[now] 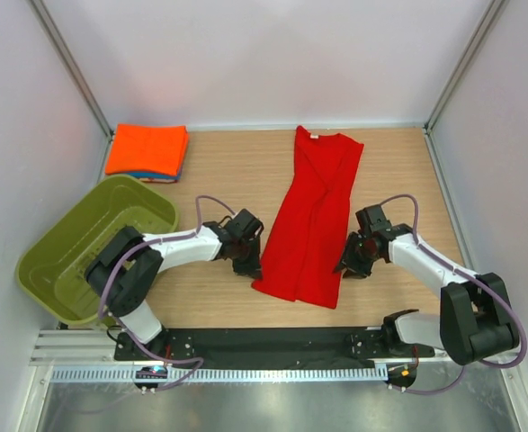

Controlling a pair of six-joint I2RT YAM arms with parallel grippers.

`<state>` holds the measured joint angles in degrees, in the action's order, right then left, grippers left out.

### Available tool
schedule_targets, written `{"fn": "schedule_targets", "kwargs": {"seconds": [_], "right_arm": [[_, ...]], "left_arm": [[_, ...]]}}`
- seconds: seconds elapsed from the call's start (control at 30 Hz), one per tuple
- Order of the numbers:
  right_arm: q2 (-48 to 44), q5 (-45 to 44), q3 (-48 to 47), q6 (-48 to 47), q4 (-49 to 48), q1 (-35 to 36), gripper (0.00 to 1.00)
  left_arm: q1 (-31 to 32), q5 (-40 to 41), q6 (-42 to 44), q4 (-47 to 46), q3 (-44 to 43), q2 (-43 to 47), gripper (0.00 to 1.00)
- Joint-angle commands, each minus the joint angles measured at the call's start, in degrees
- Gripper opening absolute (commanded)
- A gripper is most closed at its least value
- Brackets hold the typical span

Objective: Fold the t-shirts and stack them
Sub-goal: Fold the tshirt

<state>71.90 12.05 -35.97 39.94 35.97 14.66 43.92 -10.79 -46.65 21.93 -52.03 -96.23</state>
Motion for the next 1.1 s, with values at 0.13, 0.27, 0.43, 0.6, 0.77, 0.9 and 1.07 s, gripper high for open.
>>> {"fn": "schedule_targets", "kwargs": {"seconds": [0.13,0.27,0.43,0.6,0.77,0.9,1.07], "right_arm": [[-4.74,-10.46,1.6,3.91,5.42,0.81,0.17],[-7.12,-14.6,0.99,4.09,8.5,0.81,0.13],[-9.05,-14.69,-4.44,2.6,11.85,0.81,0.24],[-6.43,-12.76,-11.22,-1.53,11.67,3.0,0.38],[-3.7,-10.93,-15.1,-0.39,6.85,7.84,0.39],[2.27,-15.38,-20.01,-1.0,2.46,8.02,0.39],[16.84,-17.85,-35.02,-4.69,-0.81,8.11,0.39]], "left_arm": [[5.12,3.84,-6.86,1.01,5.8,4.38,0.04],[8.19,2.53,-10.56,-1.1,7.47,6.75,0.23],[8.2,3.31,-9.96,0.29,5.02,12.28,0.38],[-0.38,3.76,-1.7,7.24,-3.94,10.81,0.41],[-11.2,0.16,3.67,6.9,-13.77,6.41,0.4],[-12.72,-2.22,6.4,7.42,-17.93,1.84,0.4],[-12.54,-6.26,4.21,2.5,-13.02,-0.19,0.39]]}}
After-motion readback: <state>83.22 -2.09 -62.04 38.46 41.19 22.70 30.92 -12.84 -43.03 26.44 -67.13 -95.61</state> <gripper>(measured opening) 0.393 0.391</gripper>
